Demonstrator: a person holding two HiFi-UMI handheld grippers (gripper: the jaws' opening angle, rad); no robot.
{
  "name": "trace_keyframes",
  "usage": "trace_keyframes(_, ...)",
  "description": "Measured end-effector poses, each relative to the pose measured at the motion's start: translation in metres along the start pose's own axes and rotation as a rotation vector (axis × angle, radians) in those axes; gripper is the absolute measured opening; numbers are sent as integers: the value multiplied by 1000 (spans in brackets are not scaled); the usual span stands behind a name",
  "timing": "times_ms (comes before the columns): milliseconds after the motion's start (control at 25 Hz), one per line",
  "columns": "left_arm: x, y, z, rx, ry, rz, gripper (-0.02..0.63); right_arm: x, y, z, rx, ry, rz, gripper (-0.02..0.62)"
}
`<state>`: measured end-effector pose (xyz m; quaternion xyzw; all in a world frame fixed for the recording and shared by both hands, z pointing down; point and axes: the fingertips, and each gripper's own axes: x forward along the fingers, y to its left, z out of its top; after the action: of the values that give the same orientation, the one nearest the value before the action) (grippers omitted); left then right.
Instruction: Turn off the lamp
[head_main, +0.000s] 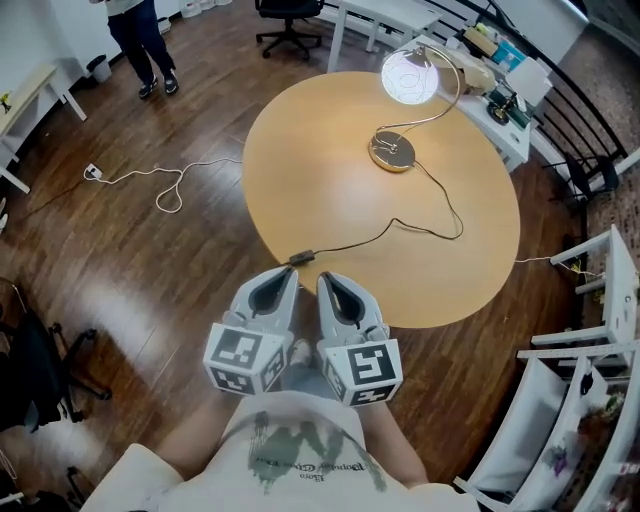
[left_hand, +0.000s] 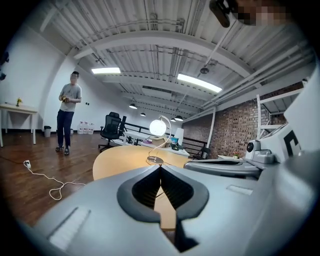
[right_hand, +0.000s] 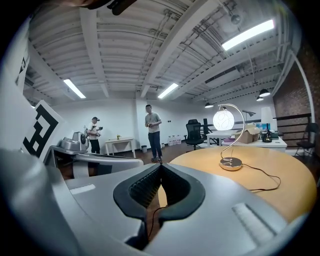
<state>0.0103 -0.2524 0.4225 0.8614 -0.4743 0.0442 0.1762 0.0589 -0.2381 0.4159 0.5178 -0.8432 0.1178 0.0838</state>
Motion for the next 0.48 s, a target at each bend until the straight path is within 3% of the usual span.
trace_keyframes(480, 42, 15, 9, 27, 7, 72, 0, 40, -33, 5, 19, 12, 64, 0)
